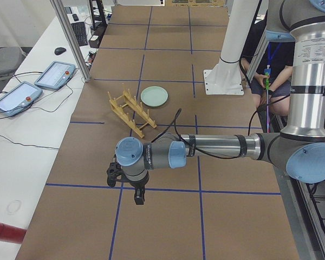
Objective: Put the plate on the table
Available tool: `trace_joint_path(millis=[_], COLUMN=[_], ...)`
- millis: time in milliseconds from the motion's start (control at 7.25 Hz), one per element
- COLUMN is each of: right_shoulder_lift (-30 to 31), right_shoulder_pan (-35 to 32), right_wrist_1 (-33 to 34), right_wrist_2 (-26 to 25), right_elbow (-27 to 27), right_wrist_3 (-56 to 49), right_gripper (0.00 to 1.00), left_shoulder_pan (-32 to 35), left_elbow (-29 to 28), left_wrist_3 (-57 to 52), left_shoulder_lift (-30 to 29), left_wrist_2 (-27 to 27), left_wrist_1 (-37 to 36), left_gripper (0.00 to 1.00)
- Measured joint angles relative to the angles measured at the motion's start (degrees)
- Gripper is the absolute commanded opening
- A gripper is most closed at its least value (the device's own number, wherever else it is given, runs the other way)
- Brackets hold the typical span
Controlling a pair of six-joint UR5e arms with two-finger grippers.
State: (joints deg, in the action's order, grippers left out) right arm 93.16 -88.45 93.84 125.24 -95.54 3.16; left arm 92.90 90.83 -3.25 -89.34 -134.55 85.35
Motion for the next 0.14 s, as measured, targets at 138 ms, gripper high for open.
trace_joint_path(millis=[138], right_shoulder_lift=[0.0], right_shoulder_pan=[0.0], right_wrist_1=[-0.01], right_wrist_2=[0.0], right_elbow=[0.0], right_wrist_3=[0.0], right_gripper=[1.0], left_shoulder_pan=[0.0], left_elbow=[0.02], left_wrist_3=[0.0], left_shoulder_lift=[-0.03], left_wrist_2=[-0.01], left_wrist_1=[0.0], left_gripper=[1.0])
